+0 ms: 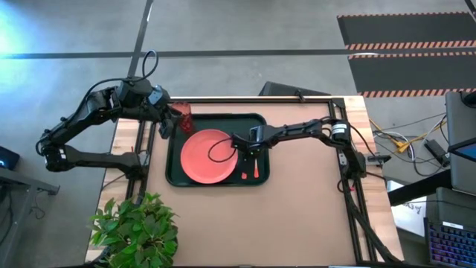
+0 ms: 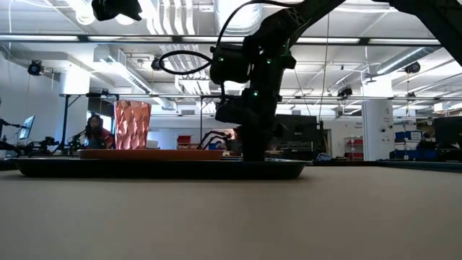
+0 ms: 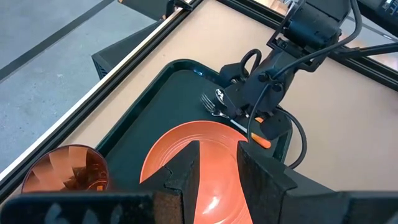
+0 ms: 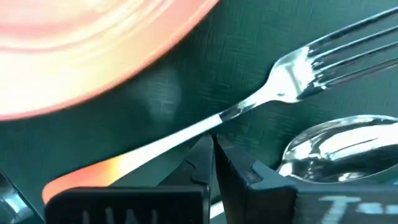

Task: Pick and place plate/cup/fork/spoon on tray
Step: Adjust the orange fork on the black table tray, then adjust the black table tray

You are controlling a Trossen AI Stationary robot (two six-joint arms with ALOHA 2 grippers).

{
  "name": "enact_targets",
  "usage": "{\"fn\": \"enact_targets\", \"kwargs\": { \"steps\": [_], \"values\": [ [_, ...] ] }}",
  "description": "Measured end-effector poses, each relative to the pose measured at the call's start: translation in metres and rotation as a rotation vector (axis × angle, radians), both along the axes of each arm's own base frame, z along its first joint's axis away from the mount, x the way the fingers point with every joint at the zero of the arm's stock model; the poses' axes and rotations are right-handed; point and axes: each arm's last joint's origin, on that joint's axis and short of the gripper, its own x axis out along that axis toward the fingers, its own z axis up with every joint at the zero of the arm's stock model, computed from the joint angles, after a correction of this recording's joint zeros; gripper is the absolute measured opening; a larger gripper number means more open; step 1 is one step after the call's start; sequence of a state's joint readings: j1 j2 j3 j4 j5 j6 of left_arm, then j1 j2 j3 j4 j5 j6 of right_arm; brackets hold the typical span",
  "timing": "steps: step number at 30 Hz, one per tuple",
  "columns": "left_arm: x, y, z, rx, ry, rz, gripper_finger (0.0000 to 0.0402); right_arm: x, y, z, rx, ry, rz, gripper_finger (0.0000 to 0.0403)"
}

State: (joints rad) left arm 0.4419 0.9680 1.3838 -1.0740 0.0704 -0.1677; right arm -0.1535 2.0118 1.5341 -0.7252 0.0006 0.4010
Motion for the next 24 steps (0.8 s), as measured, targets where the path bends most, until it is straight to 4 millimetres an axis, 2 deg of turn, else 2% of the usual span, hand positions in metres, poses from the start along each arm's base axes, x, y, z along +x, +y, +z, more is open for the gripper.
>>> {"fn": "enact_targets", "kwargs": {
  "steps": [6,15,20,22,24],
  "values": [
    [0.0,0.0,0.0,-0.001,0.002,0.0,0.0089,0.001,-0.001,0.0,-0.003,-0.016,-0.001,0.0008],
    [0.0,0.0,-0.001,-0.004,0.007,0.0,0.0089,-0.01,0.0,0.005,-0.012,0.085,-0.008,0.0008],
    [0.0,0.0,-0.001,-0.004,0.007,0.0,0.0089,-0.013,0.0,0.019,-0.039,0.059,-0.01,0.0008],
    [0.0,0.0,-0.001,-0.004,0.007,0.0,0.0089,-0.016,-0.005,0.027,-0.089,0.05,-0.009,0.0008],
    [0.0,0.0,-0.001,-0.004,0.009,0.001,0.0089,-0.02,-0.019,0.037,-0.122,0.028,-0.026,0.0008]
  ]
}}
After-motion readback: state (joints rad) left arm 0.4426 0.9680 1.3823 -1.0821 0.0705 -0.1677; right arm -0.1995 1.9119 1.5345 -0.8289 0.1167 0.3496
